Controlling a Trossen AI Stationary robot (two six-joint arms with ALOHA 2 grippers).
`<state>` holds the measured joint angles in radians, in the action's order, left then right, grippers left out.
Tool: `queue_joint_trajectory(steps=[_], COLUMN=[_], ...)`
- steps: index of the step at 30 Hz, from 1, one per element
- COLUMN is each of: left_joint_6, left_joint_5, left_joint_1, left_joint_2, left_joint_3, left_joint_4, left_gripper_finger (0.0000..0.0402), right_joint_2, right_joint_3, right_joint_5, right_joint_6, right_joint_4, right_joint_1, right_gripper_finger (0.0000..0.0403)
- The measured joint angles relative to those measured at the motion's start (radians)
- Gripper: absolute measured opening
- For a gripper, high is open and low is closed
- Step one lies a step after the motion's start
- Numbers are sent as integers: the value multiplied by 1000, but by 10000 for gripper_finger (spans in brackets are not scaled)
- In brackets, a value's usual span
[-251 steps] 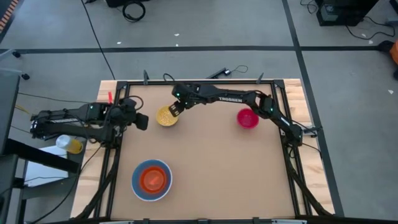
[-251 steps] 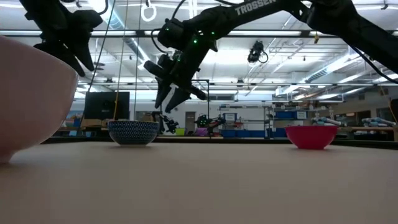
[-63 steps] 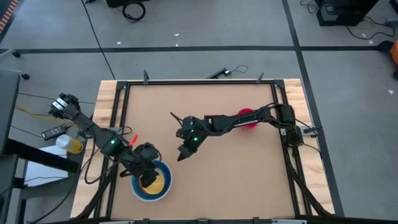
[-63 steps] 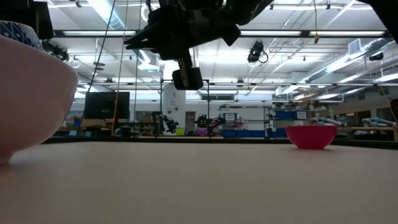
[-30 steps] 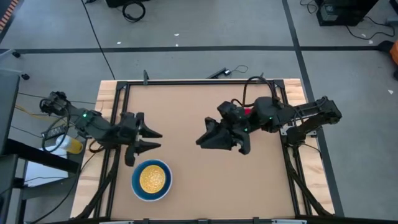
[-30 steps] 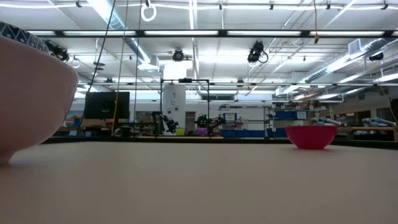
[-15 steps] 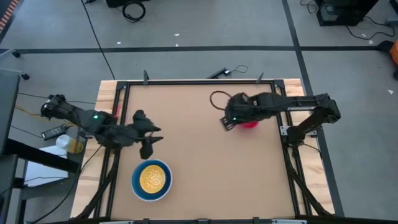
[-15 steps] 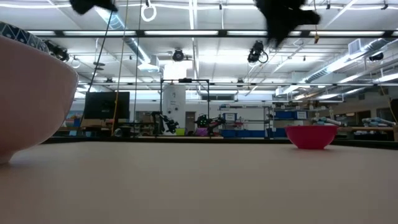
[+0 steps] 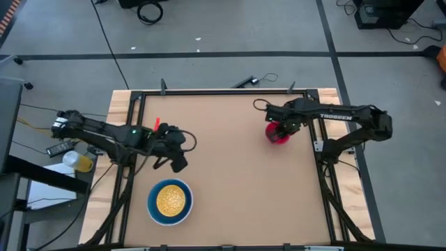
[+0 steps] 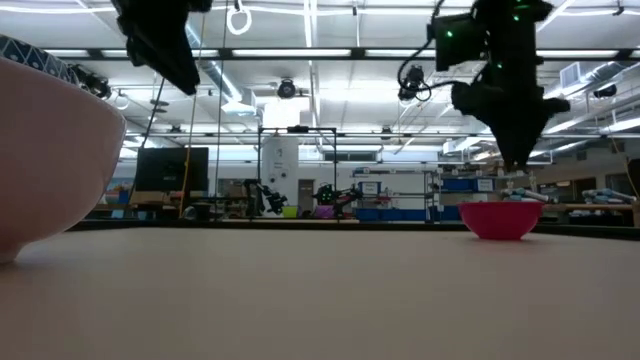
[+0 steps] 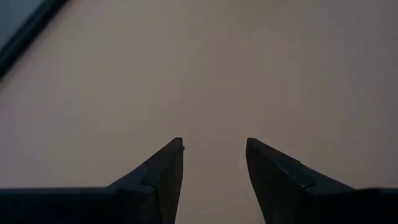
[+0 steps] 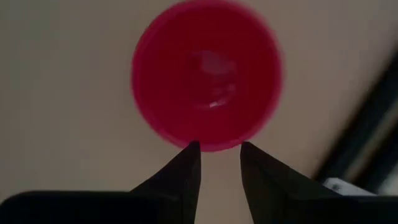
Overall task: Nest bowls inside each other
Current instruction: Stack the pink bowl on top of the patterned blue bowl
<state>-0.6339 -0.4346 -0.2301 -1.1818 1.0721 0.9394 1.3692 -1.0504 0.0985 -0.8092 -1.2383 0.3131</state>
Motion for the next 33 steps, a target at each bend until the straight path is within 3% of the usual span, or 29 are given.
queue_joint_trajectory(steps=[8, 12, 17, 22, 33], left_joint_6=[35, 40, 7, -66, -158], left_joint_5=[137, 152, 170, 220, 223], left_joint_1=[121, 169, 202, 200, 143], left_joint_2=[-69, -108, -142, -140, -136], left_joint_3=[0, 0, 0, 0, 0], left_joint_4=[-57, -72, -103, -128, -129], left_gripper_finger=[176, 176, 176, 176, 176], right_joint_2=[-116, -141, -145, -145, -108], right_joint_3=[188, 291, 385, 422, 425], right_joint_5=[-49, -142, -134, -118, -97], right_joint_6=[96, 128, 123, 102, -36], right_joint_4=[75, 176, 356, 491, 684], right_joint_1=[143, 207, 247, 275, 299], right_gripper_finger=[120, 120, 120, 118, 114])
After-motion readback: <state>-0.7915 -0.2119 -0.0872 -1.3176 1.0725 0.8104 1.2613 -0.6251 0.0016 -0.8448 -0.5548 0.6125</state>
